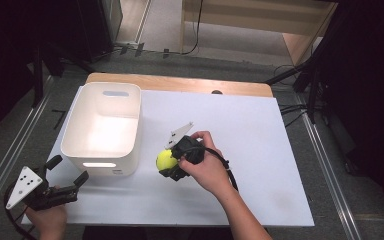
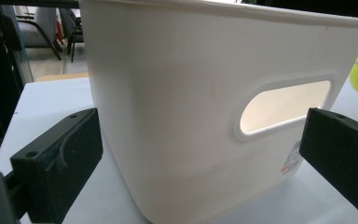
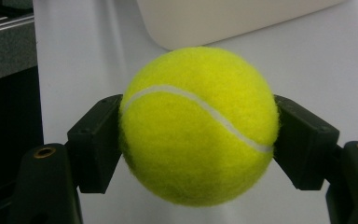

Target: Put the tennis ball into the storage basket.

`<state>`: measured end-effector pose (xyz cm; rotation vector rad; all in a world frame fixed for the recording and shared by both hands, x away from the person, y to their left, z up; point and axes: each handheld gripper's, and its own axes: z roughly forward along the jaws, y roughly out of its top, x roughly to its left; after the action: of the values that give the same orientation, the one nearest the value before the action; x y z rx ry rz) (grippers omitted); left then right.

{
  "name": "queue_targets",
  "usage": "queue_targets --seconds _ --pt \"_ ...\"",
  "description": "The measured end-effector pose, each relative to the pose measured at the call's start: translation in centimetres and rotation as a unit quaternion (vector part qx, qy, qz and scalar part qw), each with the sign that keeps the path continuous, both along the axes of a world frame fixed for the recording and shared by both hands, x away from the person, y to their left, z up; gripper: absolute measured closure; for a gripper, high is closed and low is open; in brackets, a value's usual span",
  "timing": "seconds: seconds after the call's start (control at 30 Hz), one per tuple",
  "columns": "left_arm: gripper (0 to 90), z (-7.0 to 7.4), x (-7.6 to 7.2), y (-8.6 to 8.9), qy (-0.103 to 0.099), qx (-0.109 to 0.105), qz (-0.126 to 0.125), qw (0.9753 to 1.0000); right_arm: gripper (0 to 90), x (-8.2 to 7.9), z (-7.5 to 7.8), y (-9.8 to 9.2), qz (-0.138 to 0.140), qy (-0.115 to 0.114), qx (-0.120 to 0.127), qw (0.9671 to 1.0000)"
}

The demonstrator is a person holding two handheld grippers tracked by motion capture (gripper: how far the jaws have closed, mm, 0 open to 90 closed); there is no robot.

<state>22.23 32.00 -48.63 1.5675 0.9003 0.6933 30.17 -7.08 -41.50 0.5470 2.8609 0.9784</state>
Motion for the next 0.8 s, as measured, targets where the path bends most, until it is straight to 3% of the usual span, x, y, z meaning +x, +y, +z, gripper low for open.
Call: queue_targets --seconds 0.47,0.8 --pt "0.0 0.0 0.1 -0.2 0.005 0.004 -0.003 1.0 23.4 0.8 2.1 0.7 -0.004 -0.005 0.001 1.0" --pt "0.0 -0.1 0.2 -0.3 0.008 0.008 -0.006 0.9999 23.4 1.6 3.3 1.6 0.013 -0.012 0.016 0.9997"
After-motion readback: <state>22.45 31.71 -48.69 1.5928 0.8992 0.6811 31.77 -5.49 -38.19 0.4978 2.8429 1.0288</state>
